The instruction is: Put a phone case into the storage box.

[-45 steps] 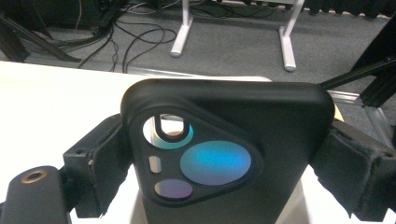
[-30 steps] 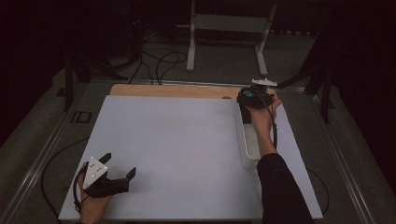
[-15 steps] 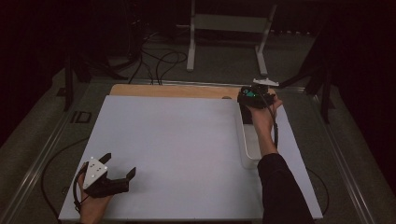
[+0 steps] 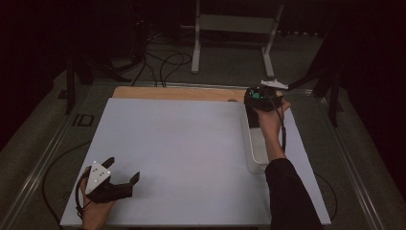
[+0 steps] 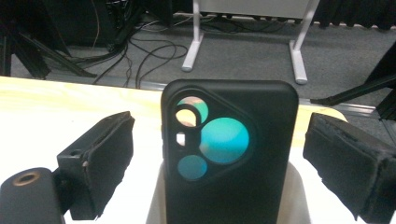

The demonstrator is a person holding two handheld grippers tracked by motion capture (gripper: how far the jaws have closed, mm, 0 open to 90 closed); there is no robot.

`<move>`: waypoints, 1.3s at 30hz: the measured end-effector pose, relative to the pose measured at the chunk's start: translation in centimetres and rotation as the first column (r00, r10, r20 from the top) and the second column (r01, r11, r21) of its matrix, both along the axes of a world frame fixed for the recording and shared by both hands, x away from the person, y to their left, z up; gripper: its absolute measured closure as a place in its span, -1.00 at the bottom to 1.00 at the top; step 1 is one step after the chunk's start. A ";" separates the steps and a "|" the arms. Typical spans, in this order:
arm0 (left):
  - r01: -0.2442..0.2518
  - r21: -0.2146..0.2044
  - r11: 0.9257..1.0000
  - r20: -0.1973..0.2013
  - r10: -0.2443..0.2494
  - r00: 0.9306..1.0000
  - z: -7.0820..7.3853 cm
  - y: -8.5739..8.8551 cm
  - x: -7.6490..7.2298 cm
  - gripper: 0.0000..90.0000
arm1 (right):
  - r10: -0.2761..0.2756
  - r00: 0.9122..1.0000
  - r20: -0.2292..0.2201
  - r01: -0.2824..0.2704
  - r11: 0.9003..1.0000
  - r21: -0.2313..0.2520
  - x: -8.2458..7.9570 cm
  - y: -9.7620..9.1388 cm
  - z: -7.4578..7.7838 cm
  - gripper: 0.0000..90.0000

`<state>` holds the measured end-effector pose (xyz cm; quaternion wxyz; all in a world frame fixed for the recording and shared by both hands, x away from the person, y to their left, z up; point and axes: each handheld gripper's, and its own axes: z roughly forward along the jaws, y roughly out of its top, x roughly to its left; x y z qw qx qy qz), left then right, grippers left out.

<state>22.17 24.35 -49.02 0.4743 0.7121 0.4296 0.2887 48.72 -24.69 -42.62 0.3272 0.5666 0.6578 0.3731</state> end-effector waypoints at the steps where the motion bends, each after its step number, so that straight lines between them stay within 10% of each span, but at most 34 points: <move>1: 0.000 0.000 1.000 0.001 0.000 1.000 0.0 0.0 0.0 -1.00 | 0.003 1.000 -0.001 -0.003 1.000 0.002 0.0 0.1 0.0 -0.81; 39: 0.001 0.015 1.000 0.004 -0.001 1.000 0.0 -0.2 -0.1 -1.00 | 0.184 0.983 0.008 -0.184 0.977 0.111 -5.3 1.0 -0.1 -0.81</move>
